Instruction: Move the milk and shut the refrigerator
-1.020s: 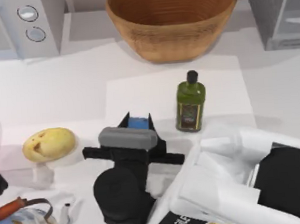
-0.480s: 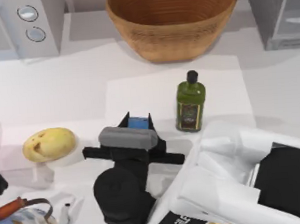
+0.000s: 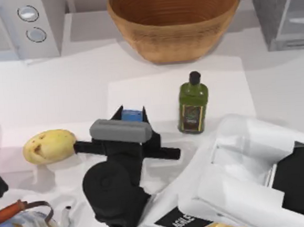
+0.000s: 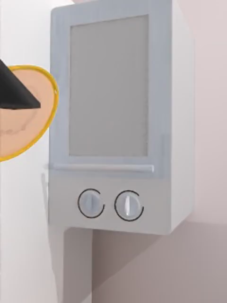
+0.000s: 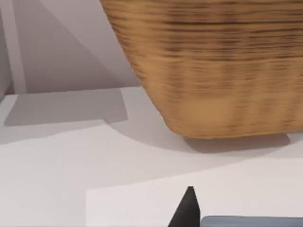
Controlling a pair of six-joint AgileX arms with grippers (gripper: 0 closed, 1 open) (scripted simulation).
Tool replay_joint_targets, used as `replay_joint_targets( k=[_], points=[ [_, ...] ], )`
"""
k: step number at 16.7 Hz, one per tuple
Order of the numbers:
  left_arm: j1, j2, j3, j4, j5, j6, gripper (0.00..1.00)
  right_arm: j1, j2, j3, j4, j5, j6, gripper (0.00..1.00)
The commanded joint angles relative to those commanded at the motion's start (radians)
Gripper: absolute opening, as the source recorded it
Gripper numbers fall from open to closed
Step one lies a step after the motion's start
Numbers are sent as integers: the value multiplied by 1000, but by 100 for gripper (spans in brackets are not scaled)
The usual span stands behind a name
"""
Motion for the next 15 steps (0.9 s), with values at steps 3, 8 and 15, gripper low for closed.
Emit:
replay_joint_targets(
  k=[3, 8, 15],
  points=[
    [0, 0, 0, 0, 0, 0, 100, -12, -27, -48, 20, -8, -8, 0],
    [0, 0, 0, 0, 0, 0, 100, -9, -24, -49, 22, -7, -7, 0],
    [0, 0, 0, 0, 0, 0, 100, -102, -264, -117, 25, -222, 10, 0]
  ],
)
